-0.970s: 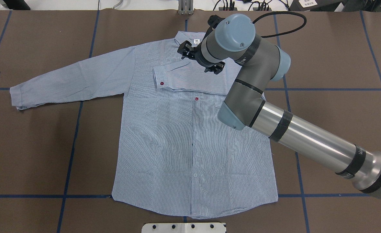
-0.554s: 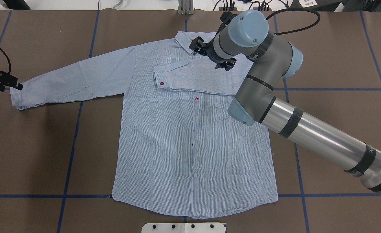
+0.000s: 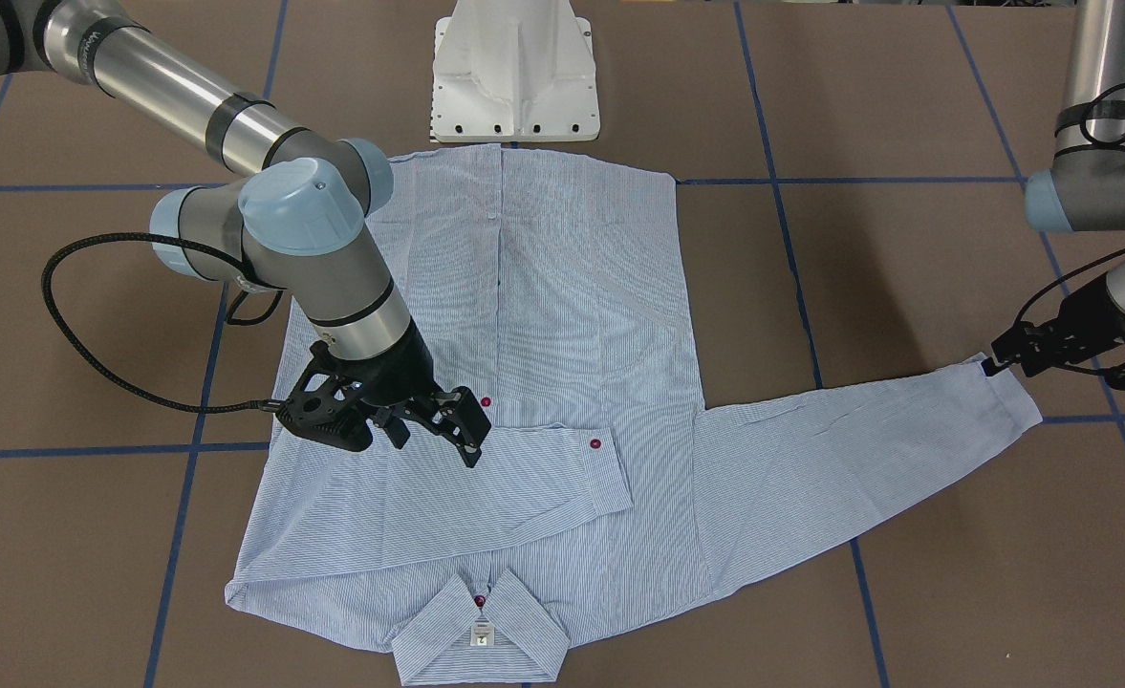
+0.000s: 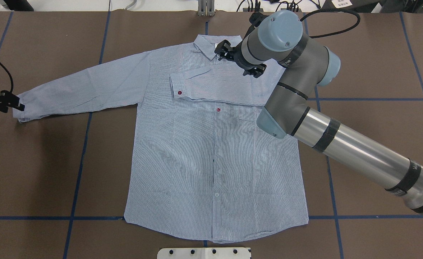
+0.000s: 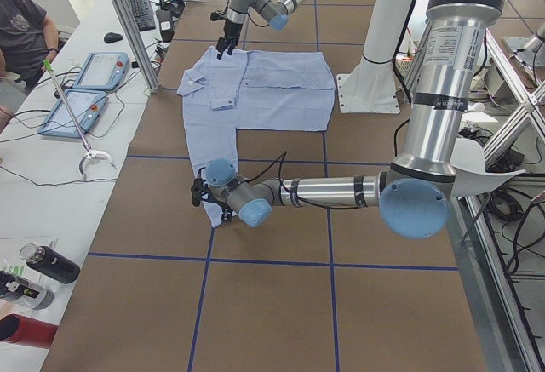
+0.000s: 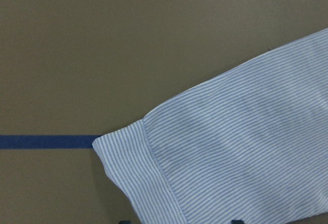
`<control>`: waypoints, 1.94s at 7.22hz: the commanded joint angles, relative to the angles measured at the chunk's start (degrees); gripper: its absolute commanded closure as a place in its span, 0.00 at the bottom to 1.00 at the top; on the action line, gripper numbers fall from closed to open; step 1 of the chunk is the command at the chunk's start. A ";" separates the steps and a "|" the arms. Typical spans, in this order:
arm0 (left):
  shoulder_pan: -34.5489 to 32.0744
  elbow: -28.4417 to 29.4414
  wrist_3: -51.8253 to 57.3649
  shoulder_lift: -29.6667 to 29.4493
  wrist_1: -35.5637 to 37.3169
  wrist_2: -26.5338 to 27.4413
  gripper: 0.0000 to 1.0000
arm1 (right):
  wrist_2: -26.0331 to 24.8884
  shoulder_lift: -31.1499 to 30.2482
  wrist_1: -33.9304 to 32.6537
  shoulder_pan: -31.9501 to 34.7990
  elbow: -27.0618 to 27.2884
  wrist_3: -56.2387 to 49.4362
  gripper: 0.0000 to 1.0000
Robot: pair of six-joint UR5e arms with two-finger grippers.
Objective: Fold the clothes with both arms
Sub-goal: 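Release the sleeve with the right gripper while the left gripper grasps the other cuff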
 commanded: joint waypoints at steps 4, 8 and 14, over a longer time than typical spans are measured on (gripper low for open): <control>0.53 0.64 -0.51 0.04 -0.07 0.11 0.65 | 0.08 -1.21 -0.12 1.06 0.41 -0.46 0.01; 0.53 0.30 -1.12 0.04 0.11 2.13 1.00 | 0.17 -1.65 -0.21 2.02 0.50 -0.63 0.01; 7.78 -15.09 -15.75 -16.78 1.07 3.44 1.00 | 18.43 -18.32 0.50 17.91 7.79 -19.30 0.01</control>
